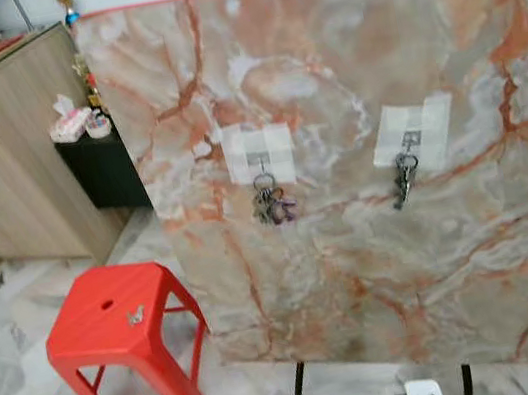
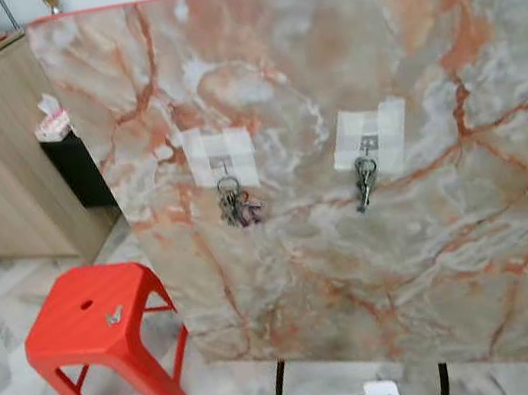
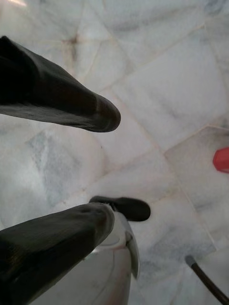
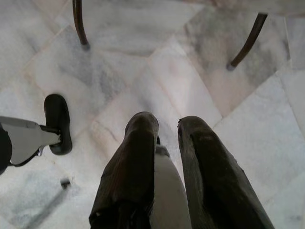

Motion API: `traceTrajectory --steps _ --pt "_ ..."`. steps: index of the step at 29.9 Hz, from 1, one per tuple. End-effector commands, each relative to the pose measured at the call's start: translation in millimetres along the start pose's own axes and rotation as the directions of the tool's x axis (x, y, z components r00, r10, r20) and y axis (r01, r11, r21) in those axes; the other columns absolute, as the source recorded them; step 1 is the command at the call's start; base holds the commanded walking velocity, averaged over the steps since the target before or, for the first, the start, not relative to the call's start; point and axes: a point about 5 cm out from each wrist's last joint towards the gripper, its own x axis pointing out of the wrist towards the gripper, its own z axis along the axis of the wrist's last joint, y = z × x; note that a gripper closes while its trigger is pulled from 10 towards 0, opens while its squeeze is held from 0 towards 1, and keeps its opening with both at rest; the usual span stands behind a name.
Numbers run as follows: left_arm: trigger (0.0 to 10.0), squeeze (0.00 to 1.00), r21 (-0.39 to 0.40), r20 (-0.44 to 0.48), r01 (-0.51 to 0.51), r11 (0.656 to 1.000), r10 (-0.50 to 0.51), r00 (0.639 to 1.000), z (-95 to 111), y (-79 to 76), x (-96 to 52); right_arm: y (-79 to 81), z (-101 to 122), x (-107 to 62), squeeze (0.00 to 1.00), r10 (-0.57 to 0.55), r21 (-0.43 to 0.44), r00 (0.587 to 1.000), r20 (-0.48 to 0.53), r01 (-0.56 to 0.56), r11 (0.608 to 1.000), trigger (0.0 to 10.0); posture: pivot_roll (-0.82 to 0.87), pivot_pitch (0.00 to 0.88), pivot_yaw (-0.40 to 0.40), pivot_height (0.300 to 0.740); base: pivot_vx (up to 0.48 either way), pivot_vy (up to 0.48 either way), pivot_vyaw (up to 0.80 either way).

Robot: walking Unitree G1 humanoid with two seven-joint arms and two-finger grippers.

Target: Hang keys on a hook

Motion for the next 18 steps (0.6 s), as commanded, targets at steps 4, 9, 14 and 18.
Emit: traceTrajectory --steps 4,9,14,18 --pt "10.0 0.0 0.021 -0.004 0.007 1.0 -0.007 1.0 2.8 -4.4 1.1 5.3 6.7 0.1 0.0 0.006 0.006 1.0 0.018 -0.007 1.0 10.0 0.06 0.0 -0.021 0.728 0.0 0.08 0.0" --pt "10.0 0.0 0.041 0.004 0.017 0.999 -0.017 1.0 8.3 -9.1 2.4 6.4 7.8 0.1 0.0 0.007 0.011 1.0 0.022 -0.008 1.0 10.0 0.05 0.0 -0.019 0.728 0.0 0.32 0.0" --pt "10.0 0.0 0.043 0.008 0.02 0.999 -0.021 1.0 11.0 -10.6 2.9 6.6 8.5 0.1 0.0 0.005 0.02 1.0 0.025 -0.005 1.0 10.0 0.05 0.0 -0.018 0.728 0.0 0.322 0.0" --pt "10.0 0.0 0.043 0.01 0.022 0.999 -0.022 1.0 13.1 -12.4 3.4 6.7 9.1 0.1 0.0 0.008 0.025 1.0 0.026 -0.009 1.0 10.0 0.05 0.0 -0.016 0.728 0.0 0.323 0.0"
